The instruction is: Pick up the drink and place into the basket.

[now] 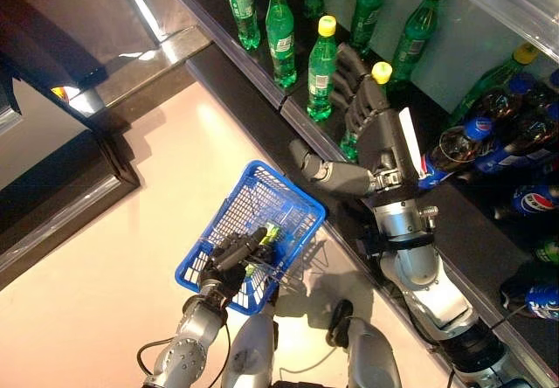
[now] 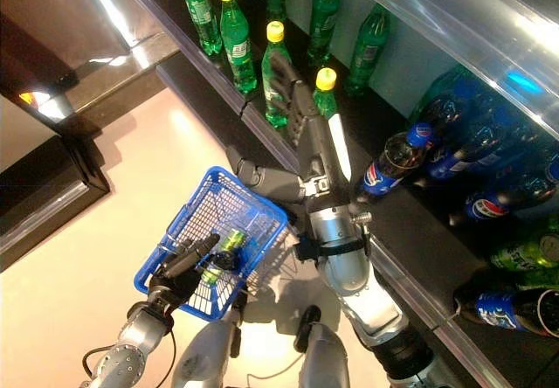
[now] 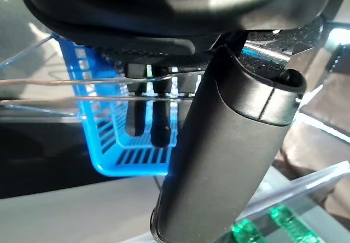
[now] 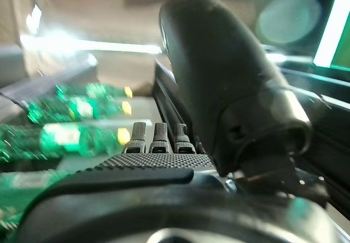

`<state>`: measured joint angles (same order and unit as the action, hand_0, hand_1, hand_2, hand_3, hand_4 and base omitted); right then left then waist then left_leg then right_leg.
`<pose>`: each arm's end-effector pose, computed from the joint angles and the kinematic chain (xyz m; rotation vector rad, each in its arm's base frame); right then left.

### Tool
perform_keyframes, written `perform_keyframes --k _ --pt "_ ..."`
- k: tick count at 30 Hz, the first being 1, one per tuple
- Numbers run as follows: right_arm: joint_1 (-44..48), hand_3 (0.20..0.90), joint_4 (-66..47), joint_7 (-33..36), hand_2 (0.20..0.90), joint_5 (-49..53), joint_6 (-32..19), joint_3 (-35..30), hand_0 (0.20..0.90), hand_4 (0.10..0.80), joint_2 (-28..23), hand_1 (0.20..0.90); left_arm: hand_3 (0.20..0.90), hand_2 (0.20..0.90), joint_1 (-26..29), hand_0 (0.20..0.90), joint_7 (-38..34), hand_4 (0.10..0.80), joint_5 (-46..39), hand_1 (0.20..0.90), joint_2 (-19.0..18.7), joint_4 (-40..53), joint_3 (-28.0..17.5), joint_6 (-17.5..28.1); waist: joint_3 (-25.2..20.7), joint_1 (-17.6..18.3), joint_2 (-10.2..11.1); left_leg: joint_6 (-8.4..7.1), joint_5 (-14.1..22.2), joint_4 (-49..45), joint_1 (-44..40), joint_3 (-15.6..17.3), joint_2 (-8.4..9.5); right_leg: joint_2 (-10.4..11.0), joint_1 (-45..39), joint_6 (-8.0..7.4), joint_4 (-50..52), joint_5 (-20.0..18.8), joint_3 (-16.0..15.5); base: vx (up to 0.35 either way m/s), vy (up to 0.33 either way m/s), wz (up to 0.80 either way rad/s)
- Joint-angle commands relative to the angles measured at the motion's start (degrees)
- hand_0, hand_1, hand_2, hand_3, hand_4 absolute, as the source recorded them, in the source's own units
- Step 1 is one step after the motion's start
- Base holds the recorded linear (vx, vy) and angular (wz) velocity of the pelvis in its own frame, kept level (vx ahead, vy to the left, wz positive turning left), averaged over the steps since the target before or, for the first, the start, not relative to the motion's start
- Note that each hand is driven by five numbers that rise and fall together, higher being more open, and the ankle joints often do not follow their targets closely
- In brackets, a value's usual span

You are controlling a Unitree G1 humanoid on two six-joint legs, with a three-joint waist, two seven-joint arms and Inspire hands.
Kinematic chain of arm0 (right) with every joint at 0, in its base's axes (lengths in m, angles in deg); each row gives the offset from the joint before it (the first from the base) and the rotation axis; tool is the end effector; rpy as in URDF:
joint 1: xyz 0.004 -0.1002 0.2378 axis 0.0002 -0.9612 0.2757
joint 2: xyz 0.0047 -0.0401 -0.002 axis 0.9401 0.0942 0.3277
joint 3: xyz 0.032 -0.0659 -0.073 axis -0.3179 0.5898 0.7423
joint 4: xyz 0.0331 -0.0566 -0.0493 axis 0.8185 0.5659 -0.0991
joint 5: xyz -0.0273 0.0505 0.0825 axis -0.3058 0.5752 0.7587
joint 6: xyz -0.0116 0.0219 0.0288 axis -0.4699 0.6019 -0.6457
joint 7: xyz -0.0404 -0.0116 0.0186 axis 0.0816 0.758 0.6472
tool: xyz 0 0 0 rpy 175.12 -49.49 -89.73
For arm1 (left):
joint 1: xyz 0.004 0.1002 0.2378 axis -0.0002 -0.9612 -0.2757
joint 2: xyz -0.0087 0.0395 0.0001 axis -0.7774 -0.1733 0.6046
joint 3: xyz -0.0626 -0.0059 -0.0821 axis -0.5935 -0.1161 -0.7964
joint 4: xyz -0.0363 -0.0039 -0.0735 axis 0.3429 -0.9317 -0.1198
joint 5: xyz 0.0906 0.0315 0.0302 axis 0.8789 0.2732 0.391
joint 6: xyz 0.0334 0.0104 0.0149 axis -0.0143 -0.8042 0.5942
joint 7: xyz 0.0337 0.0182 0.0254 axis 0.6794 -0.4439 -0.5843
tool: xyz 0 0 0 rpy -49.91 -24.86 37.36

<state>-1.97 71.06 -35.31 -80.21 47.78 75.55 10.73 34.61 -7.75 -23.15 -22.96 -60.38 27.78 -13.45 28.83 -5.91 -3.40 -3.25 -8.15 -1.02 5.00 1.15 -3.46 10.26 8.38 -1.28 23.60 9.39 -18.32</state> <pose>0.2162 -0.1220 0.1520 -0.0512 -0.7756 0.1303 0.1785 0.1614 0.0204 -0.8374 0.4238 0.1569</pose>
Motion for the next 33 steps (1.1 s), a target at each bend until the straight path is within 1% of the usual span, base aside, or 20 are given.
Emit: perform_keyframes --k 1,2,4,7,10,11,15,19,23,29,33 --pt "8.48 0.9 -3.77 10.26 0.9 -8.99 -5.87 -0.52 0.9 0.8 2.67 0.9 0.2 0.3 3.0 0.3 4.07 0.1 1.43 0.3 0.48 19.65 1.31 9.32 -8.3 0.02 -0.3 0.79 9.7 -7.06 -0.91 2.55 2.35 0.45 -8.14 -4.61 -18.38 -9.15 4.93 0.0 0.0 0.0" --pt "8.69 0.9 -3.71 11.19 0.9 -9.37 -5.43 -0.55 0.9 0.8 2.72 0.9 0.2 0.3 3.1 0.3 3.98 0.1 1.4 0.3 0.48 19.62 1.38 9.37 -8.21 0.01 -0.33 0.8 9.73 -7.14 -0.85 2.54 2.34 0.47 -8.1 -4.61 -18.32 -9.15 4.93 0.0 0.0 0.0" --pt "9.46 0.9 -2.83 16.04 0.9 -13.2 -2.85 -0.82 0.9 0.8 2.99 0.9 0.2 0.3 3.64 0.3 3.49 0.1 1.18 0.3 0.39 19.56 1.92 9.94 -7.69 0.06 -0.57 0.76 9.77 -7.63 -0.45 2.45 2.44 0.58 -7.84 -4.57 -18.05 -9.21 5.0 -0.002 0.017 -0.01" --pt "10.75 0.9 -1.09 19.0 0.9 -14.72 -0.12 -1.18 0.9 0.8 2.89 0.9 0.2 0.3 4.29 0.3 3.03 0.1 1.11 0.3 0.37 19.42 2.78 11.12 -6.83 0.1 -0.8 0.74 9.94 -8.31 0.17 2.33 2.5 0.8 -7.39 -4.52 -17.65 -9.22 4.97 -0.019 0.037 -0.05" --pt "11.74 0.9 0.19 20.35 0.9 -15.31 0.58 -1.01 0.9 0.8 2.63 0.9 0.2 0.3 4.91 0.3 2.68 0.1 1.1 0.3 0.4 19.46 3.39 11.86 -6.02 0.06 -0.99 0.82 10.02 -8.78 0.79 2.25 2.63 1.04 -6.9 -4.51 -17.35 -9.28 4.91 -0.025 0.029 -0.06" --pt "12.42 0.9 1.15 22.18 0.9 -15.76 1.02 -0.98 0.9 0.8 2.49 0.9 0.2 0.3 5.23 0.3 2.8 0.1 1.06 0.3 0.42 19.17 3.83 12.24 -5.47 -0.07 -1.04 0.93 10.11 -9.33 1.36 2.1 2.78 1.18 -6.48 -4.45 -17.02 -9.32 4.89 -0.026 0.018 -0.05" --pt "13.97 0.9 2.83 24.8 0.9 -16.12 1.82 -0.97 0.9 0.8 2.6 0.9 0.2 0.3 6.2 0.3 2.56 0.1 1.13 0.3 0.44 18.95 4.67 13.04 -4.52 -0.23 -1.09 1.05 10.26 -10.44 2.57 1.98 2.92 1.5 -5.51 -4.4 -16.3 -9.42 4.88 -0.009 0.004 0.0" --pt "15.21 0.9 4.74 26.02 0.9 -14.85 3.53 -1.0 0.9 0.8 3.27 0.9 0.2 0.3 7.04 0.3 2.34 0.1 1.56 0.3 0.72 18.36 5.67 14.22 -3.62 -0.36 -1.12 1.13 10.34 -11.13 3.42 1.77 3.14 1.73 -4.92 -4.31 -15.9 -9.54 4.82 0.0 0.0 0.0" --pt "15.72 0.9 6.42 25.36 0.9 -14.27 4.81 -0.81 0.9 0.8 4.34 0.9 0.2 0.3 7.5 0.3 2.3 0.1 1.78 0.3 0.99 18.23 5.98 14.21 -2.96 -0.67 -1.12 1.28 10.41 -11.7 4.21 1.52 3.38 2.04 -4.44 -4.33 -15.67 -9.7 4.71 0.0 0.0 0.0" --pt "16.35 0.9 9.64 25.28 0.9 -12.52 5.45 0.01 0.9 0.8 5.4 0.9 0.2 0.3 8.19 0.3 2.35 0.1 2.15 0.3 1.26 17.97 6.54 14.47 -1.91 -1.16 -1.05 1.39 10.34 -12.37 5.48 1.25 3.61 2.31 -3.6 -4.29 -15.32 -9.92 4.42 -0.002 0.0 0.01" --pt "16.8 0.9 12.45 24.74 0.9 -8.0 4.99 0.29 0.9 0.8 6.62 0.9 0.2 0.3 9.19 0.3 2.67 0.1 2.25 0.3 1.3 17.65 6.79 14.53 -0.85 -1.4 -0.99 1.47 10.24 -13.07 6.77 1.07 3.77 2.42 -2.52 -4.17 -14.81 -10.1 4.25 -0.031 -0.007 0.04"
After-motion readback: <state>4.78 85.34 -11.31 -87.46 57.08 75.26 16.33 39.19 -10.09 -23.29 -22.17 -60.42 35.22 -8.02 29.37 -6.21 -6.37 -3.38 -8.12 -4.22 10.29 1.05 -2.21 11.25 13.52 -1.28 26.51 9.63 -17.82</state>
